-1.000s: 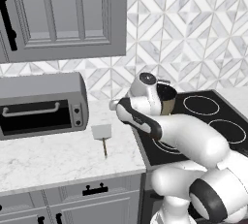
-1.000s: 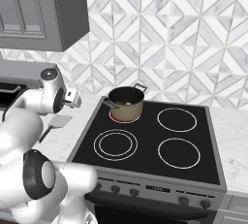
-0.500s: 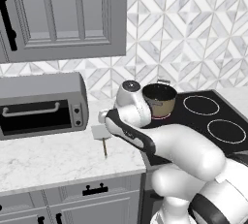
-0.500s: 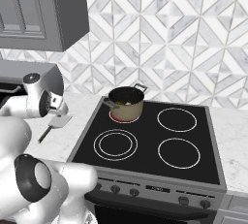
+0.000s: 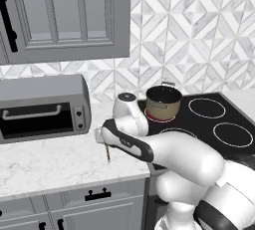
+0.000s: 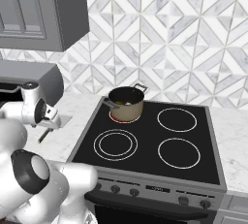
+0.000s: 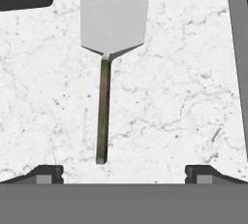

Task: Put the lime and garlic in the pot. Retrieve the spatula and lightly stir the vegetables in the pot.

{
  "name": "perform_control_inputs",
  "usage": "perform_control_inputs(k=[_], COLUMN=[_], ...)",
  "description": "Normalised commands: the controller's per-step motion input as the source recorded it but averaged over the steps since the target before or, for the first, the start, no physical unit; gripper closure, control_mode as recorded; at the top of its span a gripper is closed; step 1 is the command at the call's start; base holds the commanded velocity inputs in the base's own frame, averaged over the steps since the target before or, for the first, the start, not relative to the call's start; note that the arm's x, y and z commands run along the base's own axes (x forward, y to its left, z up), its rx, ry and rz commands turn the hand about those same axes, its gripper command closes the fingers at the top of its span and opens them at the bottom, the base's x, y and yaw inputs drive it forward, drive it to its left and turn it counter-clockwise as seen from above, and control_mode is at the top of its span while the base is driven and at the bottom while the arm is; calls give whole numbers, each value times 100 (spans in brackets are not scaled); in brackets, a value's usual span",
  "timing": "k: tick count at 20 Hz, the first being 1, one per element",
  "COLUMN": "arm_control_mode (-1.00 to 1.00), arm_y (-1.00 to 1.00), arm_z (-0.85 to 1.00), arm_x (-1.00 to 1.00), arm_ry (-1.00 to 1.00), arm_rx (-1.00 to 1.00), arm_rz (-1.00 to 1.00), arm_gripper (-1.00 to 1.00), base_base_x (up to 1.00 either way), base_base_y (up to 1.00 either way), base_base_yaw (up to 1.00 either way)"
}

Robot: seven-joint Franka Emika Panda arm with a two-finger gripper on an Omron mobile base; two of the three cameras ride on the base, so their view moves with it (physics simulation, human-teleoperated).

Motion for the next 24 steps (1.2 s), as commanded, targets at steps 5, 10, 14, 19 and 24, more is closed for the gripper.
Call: perform_control_inputs(k=[5,10,14,19,24], arm_control_mode=[-100,-100,-100,-100,-100], arm_y=[27,8,0,11,13], arm_z=[-40,-23,-29,-29,-19], arm_x=[0,0,0,0,8], arm_ry=[4,0,1,1,5], arm_rx=[0,0,0,0,0], arm_rz=[-2,-6,-8,-6,-3], arm_gripper=[-100,-100,-100,-100,-100], base_base_x=[0,0,0,0,0], base_base_y=[0,0,0,0,0], base_base_yaw=[0,0,0,0,0])
